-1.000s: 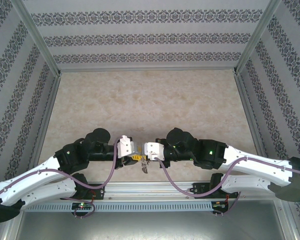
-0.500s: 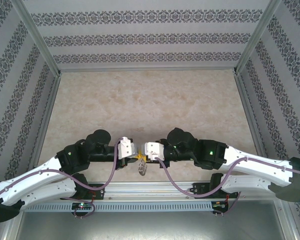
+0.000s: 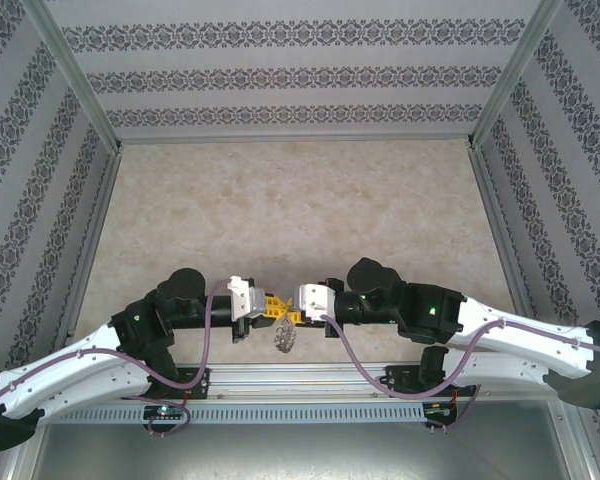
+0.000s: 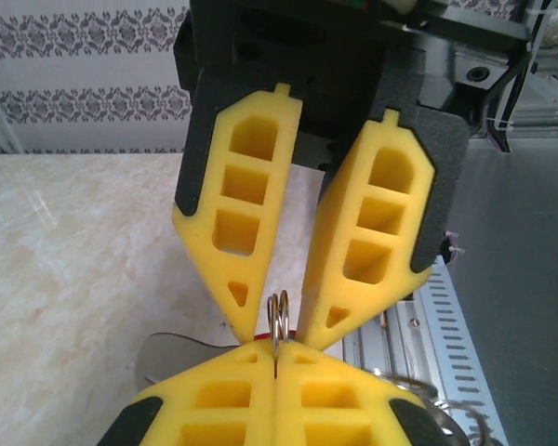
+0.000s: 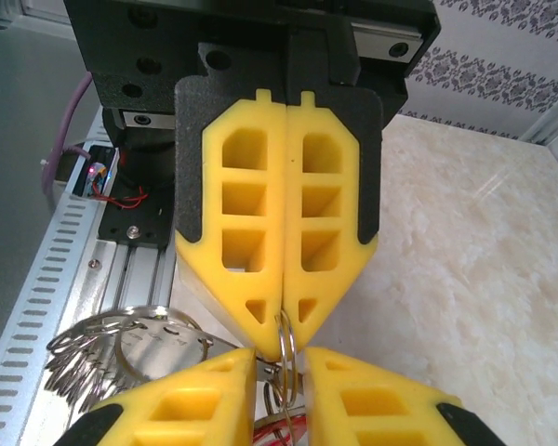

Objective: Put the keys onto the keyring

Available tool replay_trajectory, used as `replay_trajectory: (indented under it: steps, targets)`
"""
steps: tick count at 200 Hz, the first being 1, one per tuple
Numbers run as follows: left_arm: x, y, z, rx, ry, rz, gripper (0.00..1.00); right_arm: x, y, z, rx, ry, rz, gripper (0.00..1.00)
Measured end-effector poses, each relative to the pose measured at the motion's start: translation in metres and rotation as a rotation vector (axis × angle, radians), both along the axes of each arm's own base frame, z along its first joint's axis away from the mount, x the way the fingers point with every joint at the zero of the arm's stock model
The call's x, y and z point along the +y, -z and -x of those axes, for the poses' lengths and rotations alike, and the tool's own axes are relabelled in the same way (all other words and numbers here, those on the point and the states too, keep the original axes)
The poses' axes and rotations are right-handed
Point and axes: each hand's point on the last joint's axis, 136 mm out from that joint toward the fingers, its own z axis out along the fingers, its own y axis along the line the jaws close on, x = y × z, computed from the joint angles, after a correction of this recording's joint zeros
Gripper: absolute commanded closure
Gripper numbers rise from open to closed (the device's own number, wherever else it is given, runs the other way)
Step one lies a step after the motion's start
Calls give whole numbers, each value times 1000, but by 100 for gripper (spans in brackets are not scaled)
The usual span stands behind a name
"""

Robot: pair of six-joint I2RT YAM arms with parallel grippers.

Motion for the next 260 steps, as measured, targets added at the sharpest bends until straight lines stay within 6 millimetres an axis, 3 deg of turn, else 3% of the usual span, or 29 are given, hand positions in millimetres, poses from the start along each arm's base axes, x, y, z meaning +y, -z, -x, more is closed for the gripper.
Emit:
replay_trajectory:
  steps: [25,56,83,109,142,154,163,198,229,260]
  targets:
    - [0,-2,3,6,12,32,100,-2,-2,2,14,-1,-15,100]
    - [0,-2,2,9,4,31,100,-3,-3,1,7,7,-17,100]
    - [2,-3,-5,11,-29,-43,85,-2,-3,-6,-24,29,-1,100]
    - [3,-2,-14,12,-71,-137,83,-2,1,-13,-55,48,48,100]
    - [5,18,-22,24,-101,-259,83,-1,18,-20,-71,62,140,100]
    - [7,23,-23,28,-105,-281,89,0,23,-21,-74,58,167,100]
    - [8,24,-22,27,-105,-287,100,1,24,-21,-76,55,174,100]
    - [9,21,-19,5,-98,-263,100,1,20,-19,-75,45,163,100]
    - [6,16,-15,-15,-75,-188,100,0,15,-13,-65,28,124,79]
    - [5,9,-8,-25,-54,-95,100,-1,0,-10,-63,27,55,76]
